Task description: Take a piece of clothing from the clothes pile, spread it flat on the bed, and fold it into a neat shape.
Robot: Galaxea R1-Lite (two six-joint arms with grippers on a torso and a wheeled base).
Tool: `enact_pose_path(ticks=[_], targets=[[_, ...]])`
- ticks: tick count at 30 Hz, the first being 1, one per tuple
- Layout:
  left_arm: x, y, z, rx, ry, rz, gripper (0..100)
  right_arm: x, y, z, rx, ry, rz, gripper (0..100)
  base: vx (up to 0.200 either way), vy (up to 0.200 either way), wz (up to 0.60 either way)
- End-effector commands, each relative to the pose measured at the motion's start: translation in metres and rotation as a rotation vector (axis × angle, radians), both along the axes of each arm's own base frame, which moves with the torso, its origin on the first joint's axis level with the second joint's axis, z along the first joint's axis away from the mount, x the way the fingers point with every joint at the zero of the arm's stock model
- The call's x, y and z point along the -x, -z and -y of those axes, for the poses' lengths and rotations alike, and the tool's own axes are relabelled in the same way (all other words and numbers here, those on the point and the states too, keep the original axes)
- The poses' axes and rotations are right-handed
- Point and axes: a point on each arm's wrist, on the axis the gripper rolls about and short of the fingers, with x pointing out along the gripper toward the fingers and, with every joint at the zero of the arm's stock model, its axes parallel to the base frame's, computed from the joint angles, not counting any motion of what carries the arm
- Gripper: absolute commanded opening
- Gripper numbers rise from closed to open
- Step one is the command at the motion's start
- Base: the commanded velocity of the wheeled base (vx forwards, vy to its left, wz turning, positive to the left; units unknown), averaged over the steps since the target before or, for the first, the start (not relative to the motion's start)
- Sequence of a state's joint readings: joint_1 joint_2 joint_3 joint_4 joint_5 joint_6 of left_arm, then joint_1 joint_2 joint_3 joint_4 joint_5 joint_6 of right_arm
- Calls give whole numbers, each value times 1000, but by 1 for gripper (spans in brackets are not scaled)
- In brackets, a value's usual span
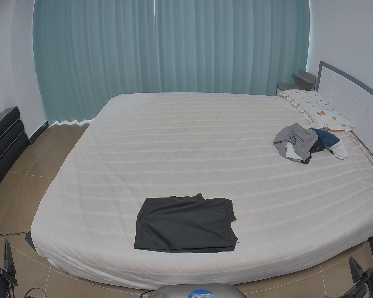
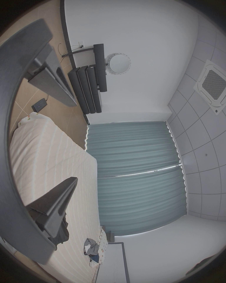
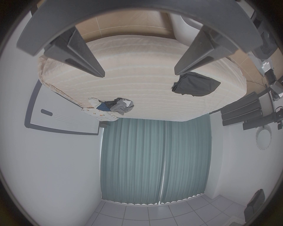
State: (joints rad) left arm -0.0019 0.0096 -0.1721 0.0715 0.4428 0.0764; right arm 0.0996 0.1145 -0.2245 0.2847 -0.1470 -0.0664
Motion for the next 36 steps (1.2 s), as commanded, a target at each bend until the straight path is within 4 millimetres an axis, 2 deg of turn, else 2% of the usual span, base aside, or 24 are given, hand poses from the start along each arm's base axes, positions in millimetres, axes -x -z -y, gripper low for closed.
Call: enact_pose_path(ticks=[1,2,3,6,12,18,20,24,36], targets=[[-2,1,0,5,-11,-21,100,-8,-8,-2,8,66,-74,100,0,0,0],[-2,1,0,8,-13,-21,100,-7,-6,-2,8,72,-77,100,0,0,0],[-2,0,0,21,-15,-17,100,-5,6,-3,8,98,-79,100,0,0,0],[-2,-1,1,25,-27,-21,100,-4,16,-4,6,113,-76,100,0,0,0],[-6,8,1,36,-19,-55,100,6,22,-6,-7,-19,47,100,0,0,0],[-6,19,1,27,34,-58,100,0,26,-7,-10,-40,95,100,0,0,0],[-9,24,3,23,117,-56,100,-5,27,-7,-1,-75,173,100,0,0,0],[-16,32,4,4,178,-15,100,-8,27,-8,2,-100,234,100,0,0,0],[-17,33,7,-1,341,-21,100,-8,27,-9,7,-154,239,100,0,0,0]])
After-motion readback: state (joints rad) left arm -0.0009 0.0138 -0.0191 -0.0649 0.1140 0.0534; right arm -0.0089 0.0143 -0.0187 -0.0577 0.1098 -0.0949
